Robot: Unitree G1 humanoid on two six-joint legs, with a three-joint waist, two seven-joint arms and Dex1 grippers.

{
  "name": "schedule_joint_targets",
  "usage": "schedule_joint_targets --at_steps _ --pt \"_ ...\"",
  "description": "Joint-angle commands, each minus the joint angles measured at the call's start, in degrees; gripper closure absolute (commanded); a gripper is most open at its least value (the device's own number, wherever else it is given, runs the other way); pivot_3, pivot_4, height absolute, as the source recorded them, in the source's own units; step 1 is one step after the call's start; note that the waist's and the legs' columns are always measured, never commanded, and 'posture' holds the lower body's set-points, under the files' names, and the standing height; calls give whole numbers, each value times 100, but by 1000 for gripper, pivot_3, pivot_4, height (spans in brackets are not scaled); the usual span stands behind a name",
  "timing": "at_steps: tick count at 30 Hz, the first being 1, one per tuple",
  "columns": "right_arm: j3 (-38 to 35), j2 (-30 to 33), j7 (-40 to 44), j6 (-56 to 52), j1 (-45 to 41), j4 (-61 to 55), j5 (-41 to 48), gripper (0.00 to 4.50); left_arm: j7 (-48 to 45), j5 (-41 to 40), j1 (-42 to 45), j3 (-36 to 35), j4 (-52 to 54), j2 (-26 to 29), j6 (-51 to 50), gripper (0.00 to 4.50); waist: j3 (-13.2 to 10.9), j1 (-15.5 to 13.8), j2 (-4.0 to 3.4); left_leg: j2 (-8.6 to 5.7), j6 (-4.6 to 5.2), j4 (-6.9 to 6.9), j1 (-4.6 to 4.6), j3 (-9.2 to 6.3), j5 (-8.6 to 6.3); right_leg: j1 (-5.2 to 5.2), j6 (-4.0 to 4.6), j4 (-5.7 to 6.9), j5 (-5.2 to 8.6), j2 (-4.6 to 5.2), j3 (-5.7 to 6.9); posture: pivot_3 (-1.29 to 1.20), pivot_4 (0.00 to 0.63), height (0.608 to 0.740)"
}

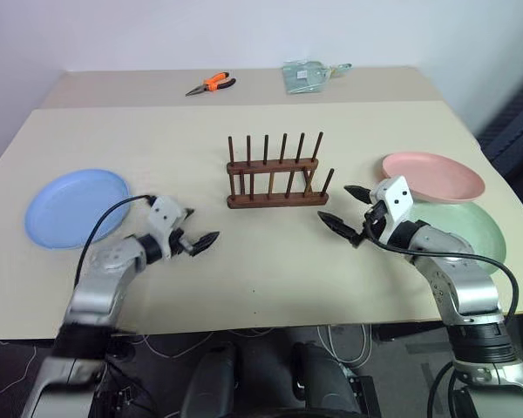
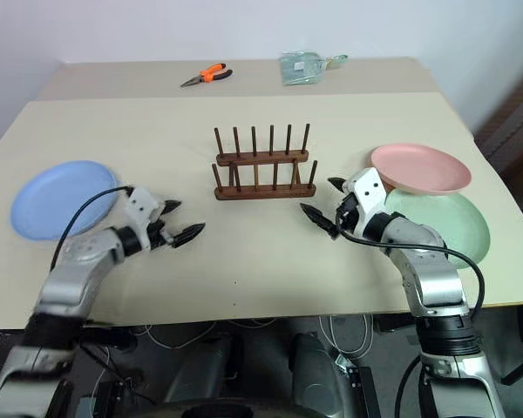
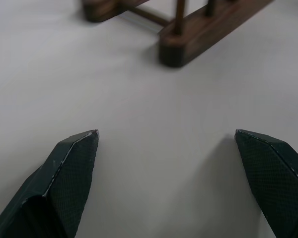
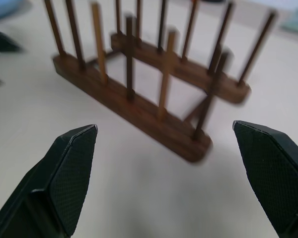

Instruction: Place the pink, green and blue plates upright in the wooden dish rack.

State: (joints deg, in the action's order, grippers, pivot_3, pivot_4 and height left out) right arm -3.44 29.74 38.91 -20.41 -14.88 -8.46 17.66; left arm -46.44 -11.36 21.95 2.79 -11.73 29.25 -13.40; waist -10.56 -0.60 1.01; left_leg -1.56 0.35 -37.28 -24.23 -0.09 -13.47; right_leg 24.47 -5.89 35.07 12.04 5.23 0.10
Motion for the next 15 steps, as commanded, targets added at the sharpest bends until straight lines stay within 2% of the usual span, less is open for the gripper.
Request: schedule_joint_targets --at_steps 1,6,7,8,13,14,15 --pt "6 -55 -146 151 148 -233 -103 34 -469 256 701 335 -1137 -169 523 0 0 -20 0 -2 0 0 0 -1 0 0 -5 3 -3 0 0 0 150 738" --pt "-22 -132 -338 315 380 -335 -215 34 -989 699 1817 755 -2915 -585 1196 0 2 -13 -2 -7 3 -6 -1 0 1 -5 -23 5 -12 0 3 0 150 738" --pt "-35 -132 -366 341 430 -367 -237 0 -988 733 1972 740 -3191 -664 1314 524 2 -11 -1 -7 3 -6 -1 0 1 -5 -23 5 -13 0 2 0 150 738" --pt "-57 -125 -407 378 509 -411 -268 0 -981 763 2120 727 -3447 -753 1420 823 2 -11 -1 -7 3 -6 -1 0 1 -5 -24 6 -13 0 2 0 150 738" --pt "-146 -68 -539 413 897 -666 -369 0 -1219 860 2337 720 -3963 -982 1847 3342 5 -9 0 -6 5 -7 0 -1 0 -6 -26 8 -13 -2 2 0 150 738" --pt "-169 -61 -553 403 945 -707 -363 0 -1287 858 2316 713 -3952 -1000 1878 3732 5 -9 0 -5 5 -8 0 -1 0 -6 -26 8 -13 -2 2 0 150 738" --pt "-200 -39 -562 387 999 -749 -360 0 -1383 852 2257 724 -3869 -1004 1919 3731 5 -9 0 -5 5 -8 1 -2 0 -6 -26 9 -13 -2 2 0 150 738"
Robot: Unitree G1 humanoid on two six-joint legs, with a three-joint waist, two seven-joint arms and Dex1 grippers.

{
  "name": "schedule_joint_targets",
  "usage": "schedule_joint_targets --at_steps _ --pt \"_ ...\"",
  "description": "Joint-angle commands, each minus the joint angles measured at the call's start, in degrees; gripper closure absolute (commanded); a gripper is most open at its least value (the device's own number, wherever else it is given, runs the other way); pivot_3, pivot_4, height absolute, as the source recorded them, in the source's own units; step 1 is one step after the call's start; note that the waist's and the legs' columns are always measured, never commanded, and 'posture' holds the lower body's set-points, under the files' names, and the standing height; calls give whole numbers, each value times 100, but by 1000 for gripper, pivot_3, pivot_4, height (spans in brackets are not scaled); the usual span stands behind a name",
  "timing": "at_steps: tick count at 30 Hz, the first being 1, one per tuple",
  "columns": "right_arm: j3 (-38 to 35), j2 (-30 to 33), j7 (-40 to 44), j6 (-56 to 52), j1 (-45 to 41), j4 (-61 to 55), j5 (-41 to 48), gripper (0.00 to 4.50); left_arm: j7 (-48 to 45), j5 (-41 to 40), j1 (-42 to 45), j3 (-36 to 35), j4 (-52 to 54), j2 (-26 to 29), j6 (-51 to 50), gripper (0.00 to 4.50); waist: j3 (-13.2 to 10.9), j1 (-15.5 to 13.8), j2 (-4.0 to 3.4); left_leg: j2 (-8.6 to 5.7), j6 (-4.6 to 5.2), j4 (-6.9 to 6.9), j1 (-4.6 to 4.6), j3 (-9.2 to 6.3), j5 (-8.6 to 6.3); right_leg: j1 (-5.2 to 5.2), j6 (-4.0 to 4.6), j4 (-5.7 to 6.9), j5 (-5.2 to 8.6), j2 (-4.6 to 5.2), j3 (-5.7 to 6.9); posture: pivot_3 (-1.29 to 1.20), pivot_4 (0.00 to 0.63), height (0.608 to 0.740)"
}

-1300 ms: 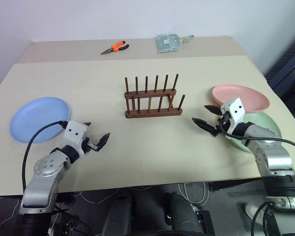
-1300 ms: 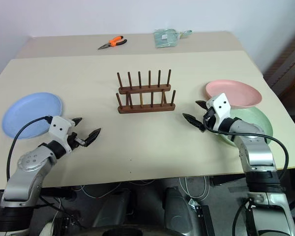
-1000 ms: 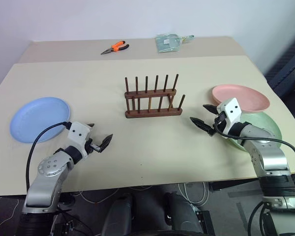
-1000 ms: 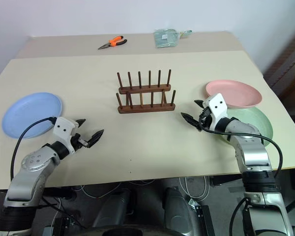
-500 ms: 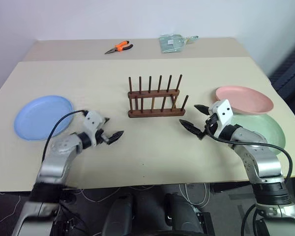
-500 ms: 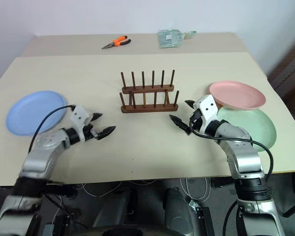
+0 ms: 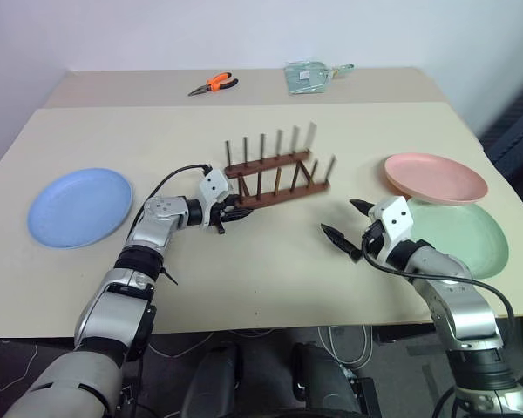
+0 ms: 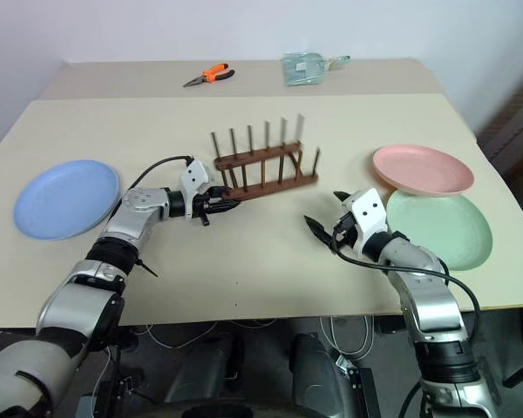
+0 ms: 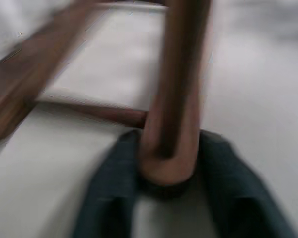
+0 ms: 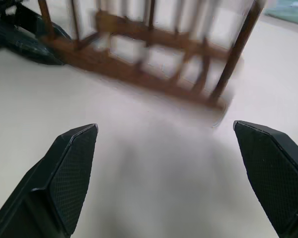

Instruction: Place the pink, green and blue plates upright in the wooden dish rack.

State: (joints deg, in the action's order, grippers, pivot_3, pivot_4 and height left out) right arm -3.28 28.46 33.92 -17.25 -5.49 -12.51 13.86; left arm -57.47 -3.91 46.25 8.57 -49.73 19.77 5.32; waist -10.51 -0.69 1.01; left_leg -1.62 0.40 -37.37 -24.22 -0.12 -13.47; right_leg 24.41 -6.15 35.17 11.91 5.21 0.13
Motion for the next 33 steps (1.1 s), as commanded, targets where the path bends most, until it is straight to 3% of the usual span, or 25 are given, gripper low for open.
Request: schedule_joint_targets --at_steps 1,10,17,19,20,22,25,27,29,33 --pt "-243 118 -65 54 106 -374 16 0 -359 108 -237 163 28 -49 83 3730 0 2 0 0 0 0 1 0 0 0 0 2 0 0 0 0 150 738" --pt "-934 706 124 138 500 -78 50 0 -1390 -268 -1372 516 2637 335 -732 3730 1 1 -3 3 2 3 1 0 -1 0 2 -1 1 2 -3 0 150 738" --pt "-1208 1035 413 192 715 156 67 0 -905 -31 -1572 347 2769 604 -1026 299 1 8 -3 5 2 -1 3 0 -1 -1 22 -1 12 0 -3 0 150 738" --pt "-1217 1085 587 131 813 68 164 0 -782 -8 -1726 274 2885 798 -1164 299 2 40 -3 12 2 0 5 0 -1 -1 21 0 11 -6 -3 0 150 738" --pt "-1218 1106 684 104 873 -2 228 260 -746 -52 -1824 237 3002 889 -1325 251 3 57 -6 14 2 0 7 0 -1 -1 20 2 11 -9 -4 0 150 738" --pt "-1025 1177 946 -63 1092 -323 341 902 -1010 -302 -2398 187 3763 1287 -1725 914 5 128 -8 19 2 3 14 2 -1 -3 20 4 11 -12 -8 0 150 738" --pt "-653 1176 1120 -220 1217 -607 331 2441 -1127 -816 -3051 227 4982 1498 -2461 2147 10 206 -12 32 1 22 36 4 -2 -9 23 5 13 -20 -16 0 150 738" --pt "-321 1039 994 -203 1093 -626 131 3428 -744 -882 -3230 387 5450 1235 -2805 3082 21 152 -31 36 0 24 49 4 -3 -20 39 7 22 -18 -16 0 150 738" --pt "-49 921 827 -249 912 -579 -36 4461 -319 -790 -3299 505 5648 936 -3026 3091 26 87 -39 34 0 15 51 5 -3 -31 49 1 28 -17 -14 0 150 738" --pt "357 795 471 -328 541 -338 -501 4461 528 -546 -3277 603 5612 351 -3187 3091 27 -27 -38 21 -1 7 46 6 -3 -40 44 -11 31 -7 -10 0 150 738"
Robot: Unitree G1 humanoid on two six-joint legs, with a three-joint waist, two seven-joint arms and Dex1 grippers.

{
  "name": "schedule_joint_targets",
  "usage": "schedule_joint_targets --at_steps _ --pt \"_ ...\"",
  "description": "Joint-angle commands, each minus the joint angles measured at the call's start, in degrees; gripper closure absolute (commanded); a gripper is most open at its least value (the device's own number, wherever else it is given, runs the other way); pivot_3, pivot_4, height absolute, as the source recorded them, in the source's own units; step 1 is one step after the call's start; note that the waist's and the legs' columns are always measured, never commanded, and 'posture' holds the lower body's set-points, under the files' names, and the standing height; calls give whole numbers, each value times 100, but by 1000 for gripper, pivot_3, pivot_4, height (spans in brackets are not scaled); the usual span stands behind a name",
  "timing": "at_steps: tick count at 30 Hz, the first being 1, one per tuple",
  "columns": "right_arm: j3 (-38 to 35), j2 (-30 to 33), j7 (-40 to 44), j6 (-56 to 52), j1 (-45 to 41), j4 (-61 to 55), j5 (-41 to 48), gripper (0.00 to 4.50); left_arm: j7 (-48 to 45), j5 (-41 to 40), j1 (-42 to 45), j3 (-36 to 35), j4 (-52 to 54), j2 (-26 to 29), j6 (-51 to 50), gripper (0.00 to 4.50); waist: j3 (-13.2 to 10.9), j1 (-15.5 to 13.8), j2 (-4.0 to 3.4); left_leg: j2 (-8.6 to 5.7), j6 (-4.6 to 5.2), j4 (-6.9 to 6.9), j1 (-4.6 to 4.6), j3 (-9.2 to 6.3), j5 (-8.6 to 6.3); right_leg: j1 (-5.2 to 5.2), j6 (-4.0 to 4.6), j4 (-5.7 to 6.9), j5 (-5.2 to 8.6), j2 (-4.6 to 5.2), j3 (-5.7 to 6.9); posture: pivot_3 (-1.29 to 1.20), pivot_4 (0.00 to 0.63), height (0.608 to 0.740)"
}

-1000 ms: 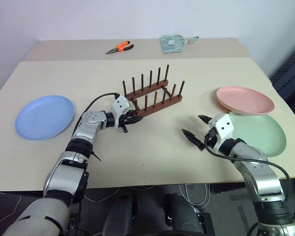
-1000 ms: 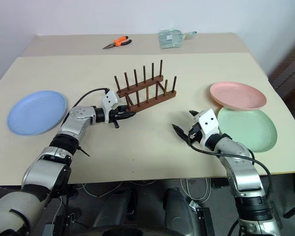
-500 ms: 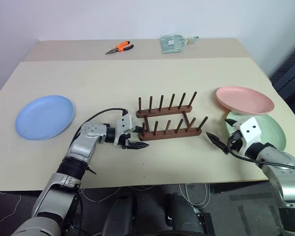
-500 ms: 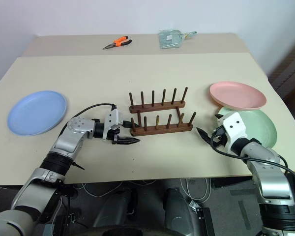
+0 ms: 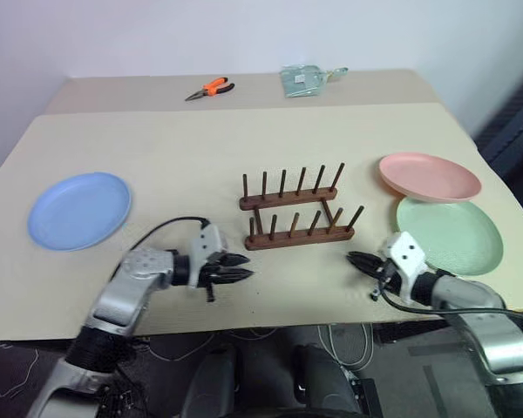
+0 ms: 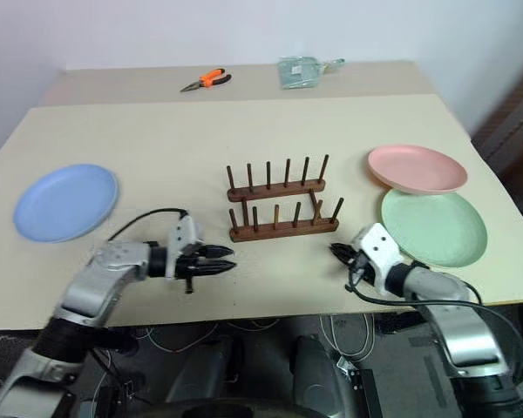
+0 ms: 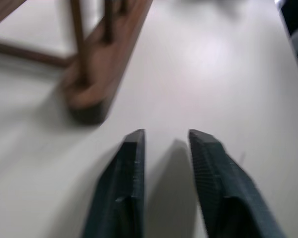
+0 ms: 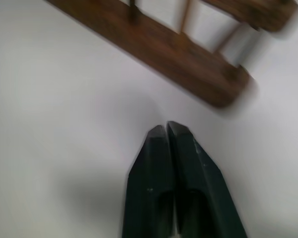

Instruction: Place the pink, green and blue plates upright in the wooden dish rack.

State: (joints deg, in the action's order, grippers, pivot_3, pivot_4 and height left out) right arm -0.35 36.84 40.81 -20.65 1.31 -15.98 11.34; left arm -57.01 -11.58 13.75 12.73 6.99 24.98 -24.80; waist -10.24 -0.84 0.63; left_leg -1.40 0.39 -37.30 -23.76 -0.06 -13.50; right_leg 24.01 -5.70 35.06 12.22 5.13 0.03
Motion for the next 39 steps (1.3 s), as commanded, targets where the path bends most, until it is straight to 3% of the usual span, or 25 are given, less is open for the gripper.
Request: schedule_joint_targets --at_steps 1,7,14,17,20,21,23,29,36,39 --pt "160 -129 -448 41 -298 170 -458 4461 913 390 52 167 -252 -374 -203 3091 1 -16 1 -2 0 0 -3 -2 0 1 -3 0 2 1 1 0 150 738" --pt "404 -582 -1235 114 -1019 971 -1065 4461 2604 789 586 -272 -1214 -1131 -42 3091 7 30 4 -5 1 -3 30 -2 0 -33 -4 3 0 -2 2 0 150 738" --pt "303 -632 -1219 332 -1372 1310 -1082 4461 2678 672 773 -182 -1384 -1198 108 3091 15 77 8 2 1 6 44 -3 0 -42 -6 4 0 -12 2 0 150 738" --pt "-58 -283 -854 315 -1255 1005 -810 3656 2526 605 665 -131 -1213 -1140 158 3091 14 71 7 1 1 6 43 -3 0 -42 -6 4 0 -12 2 0 150 738" --pt "-494 191 -607 329 -1137 597 -675 2253 2371 522 548 -123 -1007 -1076 180 3091 13 62 5 1 1 9 41 -3 0 -40 -6 1 1 -10 2 0 150 738" --pt "-632 372 -541 333 -1106 489 -669 1563 2305 460 506 -138 -928 -1065 183 3091 13 66 6 1 2 10 41 -2 -1 -39 -6 1 2 -10 2 0 150 738" --pt "-911 877 -421 390 -1071 420 -838 754 2076 247 385 -160 -664 -1033 175 3091 11 62 1 2 2 11 41 -3 -1 -39 -5 0 2 -10 2 0 150 738" --pt "-755 1947 -552 939 -1279 1206 -1831 754 1459 -373 207 -164 -13 -957 4 3091 8 30 4 1 1 13 34 1 -1 -34 -2 -9 6 -7 2 0 150 738" --pt "90 2048 -1188 1848 -2018 3003 -2981 754 1309 -430 336 -68 143 -924 -9 3091 5 36 2 0 1 13 32 8 -1 -32 1 -11 8 -5 1 0 150 738" --pt "368 1940 -1484 2134 -2281 3593 -3261 1567 1348 -461 321 -61 344 -910 -71 3091 4 45 2 0 1 14 29 9 -1 -29 2 -10 7 -6 -1 0 150 738"
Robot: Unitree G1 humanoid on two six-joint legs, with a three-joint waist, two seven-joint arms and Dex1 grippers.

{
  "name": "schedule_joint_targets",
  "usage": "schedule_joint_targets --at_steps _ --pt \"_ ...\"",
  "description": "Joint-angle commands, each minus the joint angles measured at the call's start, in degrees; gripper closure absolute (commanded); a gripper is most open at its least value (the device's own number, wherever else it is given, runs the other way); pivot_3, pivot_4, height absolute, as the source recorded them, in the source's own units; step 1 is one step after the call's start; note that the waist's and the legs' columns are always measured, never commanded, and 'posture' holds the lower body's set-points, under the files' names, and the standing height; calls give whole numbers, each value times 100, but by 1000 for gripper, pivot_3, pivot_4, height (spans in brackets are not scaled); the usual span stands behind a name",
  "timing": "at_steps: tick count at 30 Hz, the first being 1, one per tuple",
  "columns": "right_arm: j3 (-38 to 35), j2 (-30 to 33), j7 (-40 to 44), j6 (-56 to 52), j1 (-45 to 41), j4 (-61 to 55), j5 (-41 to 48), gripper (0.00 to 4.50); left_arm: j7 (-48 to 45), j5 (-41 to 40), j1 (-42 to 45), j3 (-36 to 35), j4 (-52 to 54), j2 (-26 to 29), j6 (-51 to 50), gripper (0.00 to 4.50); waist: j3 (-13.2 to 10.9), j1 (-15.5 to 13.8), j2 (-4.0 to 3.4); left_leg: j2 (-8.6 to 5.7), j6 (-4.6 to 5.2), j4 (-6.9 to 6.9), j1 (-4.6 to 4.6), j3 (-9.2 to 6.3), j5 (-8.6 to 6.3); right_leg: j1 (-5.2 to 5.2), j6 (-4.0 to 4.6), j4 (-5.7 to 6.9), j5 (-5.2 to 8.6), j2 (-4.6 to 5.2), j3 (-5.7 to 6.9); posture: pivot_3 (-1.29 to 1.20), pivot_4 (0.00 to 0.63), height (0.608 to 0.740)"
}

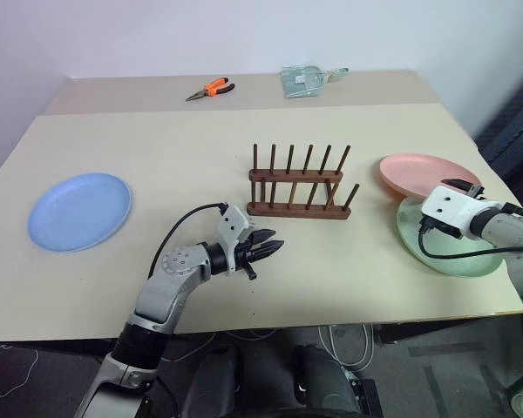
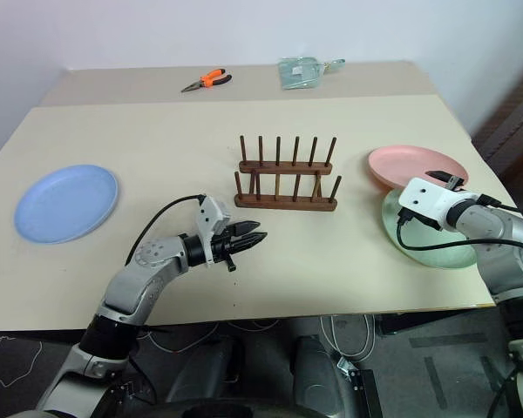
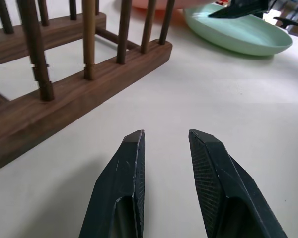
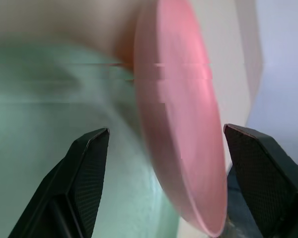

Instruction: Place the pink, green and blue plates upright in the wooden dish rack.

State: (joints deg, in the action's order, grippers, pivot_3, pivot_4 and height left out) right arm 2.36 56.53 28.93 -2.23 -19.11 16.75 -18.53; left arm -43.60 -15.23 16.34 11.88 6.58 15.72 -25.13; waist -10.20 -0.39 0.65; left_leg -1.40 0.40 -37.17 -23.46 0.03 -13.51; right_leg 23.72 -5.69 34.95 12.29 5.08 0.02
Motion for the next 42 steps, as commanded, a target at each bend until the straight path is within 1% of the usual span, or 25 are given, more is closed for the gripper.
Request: schedule_joint_targets --at_steps 1,2,5,10,11,13,15,16,17,19,21,23,27,32,37,39,41,42 --pt "126 -47 -345 359 -272 382 -307 1945 34 -94 39 17 438 20 -50 3091 0 -4 0 0 0 0 0 0 0 0 0 0 0 0 0 0 150 738" --pt "143 -53 -408 436 -310 397 -349 2550 61 -93 14 8 473 28 -67 3091 0 -5 0 0 0 0 0 0 0 0 0 0 0 0 0 0 150 738" --pt "20 -71 -621 531 -399 187 -405 3992 101 -88 -94 -8 556 79 -72 3091 -1 6 -1 0 0 1 0 0 0 0 0 0 0 0 -1 0 150 738" --pt "-358 -207 -628 547 -334 -605 -46 3992 257 -99 -167 -118 562 103 -37 3091 -3 16 -4 1 0 1 0 0 0 2 -1 2 0 -3 -2 0 150 738" --pt "-589 -438 -561 409 -355 -972 397 3992 333 -116 -154 -195 514 74 1 3091 -3 16 -3 1 0 1 0 0 0 2 -2 2 0 -3 -2 0 150 738" --pt "-1121 -1137 -346 -166 -426 -1929 1764 3992 473 -174 -111 -362 409 -3 78 3091 -8 34 5 5 0 1 0 -3 0 1 -3 3 -1 -8 -2 0 150 738" --pt "-1632 -1887 -223 -1264 -447 -3005 3594 3992 554 -186 -74 -477 321 -69 175 3091 -9 29 7 9 1 1 0 -10 0 0 -6 7 -3 -11 -1 0 150 738" --pt "-1818 -2176 -236 -1774 -423 -3485 4513 3992 561 -191 -45 -506 274 -90 203 3091 -10 11 7 9 1 0 0 -13 0 0 -16 10 -9 -12 0 0 150 738" --pt "-1971 -2391 -303 -2186 -395 -3842 5250 3992 556 -192 -24 -519 242 -103 228 3091 -11 3 7 10 1 0 0 -17 0 0 -22 12 -12 -12 1 0 150 738" --pt "-2180 -2689 -562 -2715 -345 -4269 6268 3992 539 -205 14 -526 198 -117 265 3091 -11 -42 8 8 1 0 -4 -20 0 0 -14 9 -8 -7 4 0 150 738" --pt "-2263 -2859 -827 -3039 -265 -4489 6784 3992 512 -257 59 -544 174 -143 278 3091 -11 -46 9 3 3 0 -6 -25 -2 -4 -4 3 -2 2 8 0 150 738" --pt "-2277 -2934 -1024 -3227 -190 -4585 7024 3992 484 -312 77 -554 185 -161 276 3091 -11 -43 9 -1 3 0 -9 -23 -2 -4 -2 -3 -1 10 8 0 150 738" --pt "-2184 -2954 -1229 -3390 -75 -4613 7149 3992 423 -411 59 -555 268 -152 266 3091 -12 -16 7 -1 3 3 -10 -18 -3 2 -1 -8 -1 25 9 0 150 738" --pt "-2033 -2898 -1262 -3423 92 -4518 6903 3992 352 -598 32 -589 388 -123 244 3091 -12 -14 5 1 3 7 -13 -15 -3 9 -1 -5 -1 19 8 0 150 738" --pt "-1863 -2814 -1181 -3547 160 -4107 6663 3992 351 -656 27 -542 442 -91 232 3091 -12 -23 6 0 3 6 -14 -14 -3 9 -1 -6 -1 10 8 0 150 738" --pt "-1846 -2800 -1144 -3449 118 -3977 6490 3440 355 -657 8 -519 473 -83 231 3091 -12 -23 6 0 3 6 -15 -14 -3 9 -1 -6 0 10 8 0 150 738" --pt "-1823 -2757 -1087 -3292 73 -3911 6238 2690 362 -672 -19 -507 511 -80 208 3091 -12 -22 5 0 3 5 -17 -13 -3 12 0 -6 0 8 8 0 150 738" --pt "-1815 -2748 -1063 -3240 60 -3896 6146 2120 364 -674 -26 -503 520 -79 202 3091 -12 -20 5 0 3 5 -20 -13 -3 15 -1 -5 -1 8 8 0 150 738"
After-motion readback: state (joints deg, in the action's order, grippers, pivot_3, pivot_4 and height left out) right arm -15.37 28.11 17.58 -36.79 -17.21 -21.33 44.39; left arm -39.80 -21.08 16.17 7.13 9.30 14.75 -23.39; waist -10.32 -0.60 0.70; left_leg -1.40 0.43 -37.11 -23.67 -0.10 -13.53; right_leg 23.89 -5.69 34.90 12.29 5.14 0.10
